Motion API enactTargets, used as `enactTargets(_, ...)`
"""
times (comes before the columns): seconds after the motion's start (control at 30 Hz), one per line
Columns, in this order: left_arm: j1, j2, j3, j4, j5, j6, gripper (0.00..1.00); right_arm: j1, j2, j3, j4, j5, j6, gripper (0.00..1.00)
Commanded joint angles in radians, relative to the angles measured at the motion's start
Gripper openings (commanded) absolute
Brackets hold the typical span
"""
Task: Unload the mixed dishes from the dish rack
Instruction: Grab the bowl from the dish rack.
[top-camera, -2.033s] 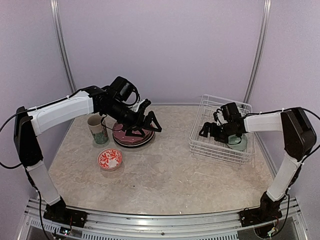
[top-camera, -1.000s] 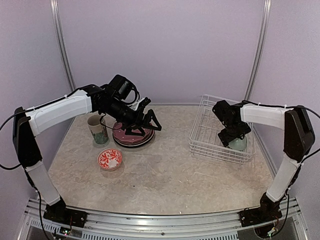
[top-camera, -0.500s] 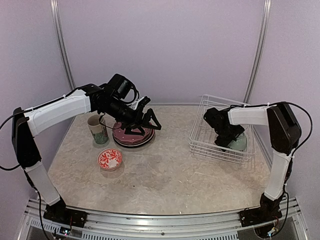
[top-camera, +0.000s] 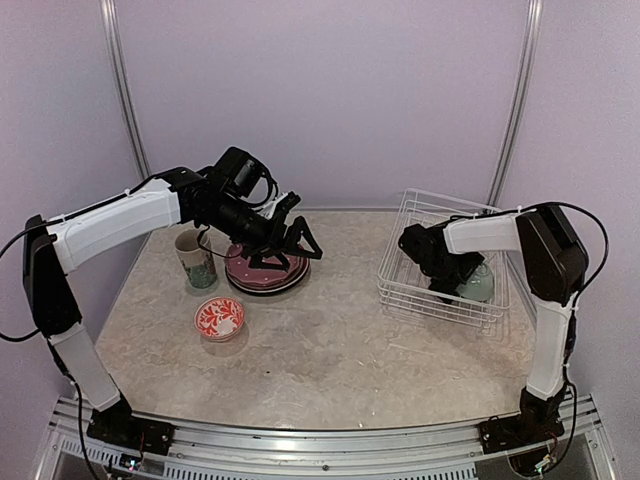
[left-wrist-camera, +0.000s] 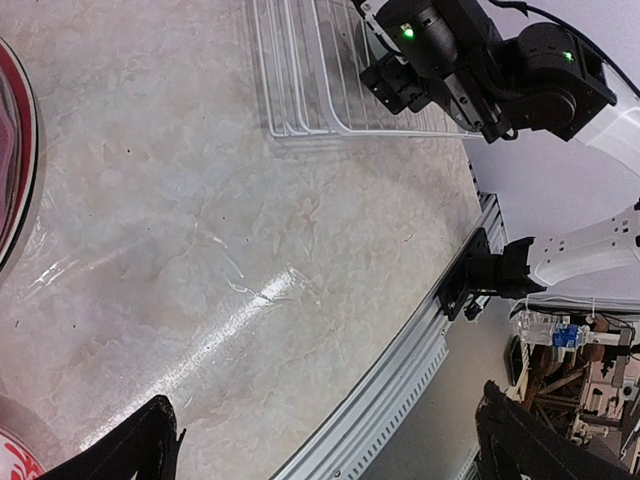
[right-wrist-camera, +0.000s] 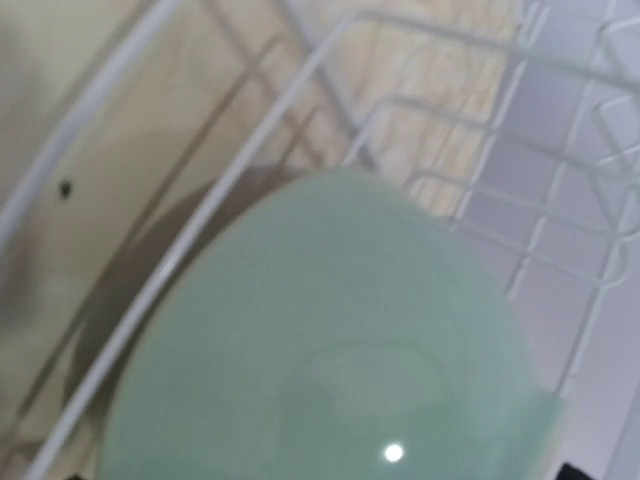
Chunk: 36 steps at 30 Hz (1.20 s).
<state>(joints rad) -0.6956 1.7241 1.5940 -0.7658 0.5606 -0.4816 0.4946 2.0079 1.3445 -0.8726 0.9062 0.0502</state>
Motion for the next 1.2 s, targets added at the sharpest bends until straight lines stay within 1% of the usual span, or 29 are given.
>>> enactTargets(0.0,-0.005,-0.031,0.017,-0.012,-0.001,0.017,0.99,0.018,0.047,0.045,-0.037,0.065,0.066,1.00)
enactTargets(0.17,-0.005,-0.036,0.018,-0.011,-0.003,0.017,0.99,0.023,0.065,0.043,-0.057,0.099,0.116,0.97)
enactTargets(0.23,-0.006,-0.038,0.017,-0.010,-0.004,0.017,0.99,0.026,0.071,0.038,-0.063,0.113,0.134,0.93)
enactTargets(0.47,-0.005,-0.037,0.016,-0.010,-0.004,0.015,0.99,0.031,0.075,0.023,-0.040,0.125,0.152,0.85)
enactTargets(0.7,-0.005,-0.033,0.015,-0.010,-0.006,0.017,0.99,0.038,0.071,0.025,-0.043,0.134,0.175,0.69)
enactTargets(0.8,-0.006,-0.032,0.015,-0.009,-0.005,0.017,0.99,0.046,0.045,0.036,-0.061,0.131,0.186,0.62)
enactTargets(0.87,-0.005,-0.031,0.015,-0.009,-0.004,0.016,0.99,0.049,0.024,0.052,-0.086,0.129,0.200,0.58)
enactTargets(1.03,-0.005,-0.028,0.015,-0.009,-0.002,0.017,0.99,0.054,-0.040,0.106,-0.140,0.093,0.219,0.55)
enactTargets(1.1,-0.005,-0.027,0.016,-0.009,-0.003,0.015,0.99,0.055,-0.081,0.113,-0.117,0.046,0.203,0.55)
enactTargets(1.17,-0.005,-0.027,0.017,-0.009,-0.002,0.015,0.99,0.053,-0.129,0.101,-0.059,-0.027,0.170,0.55)
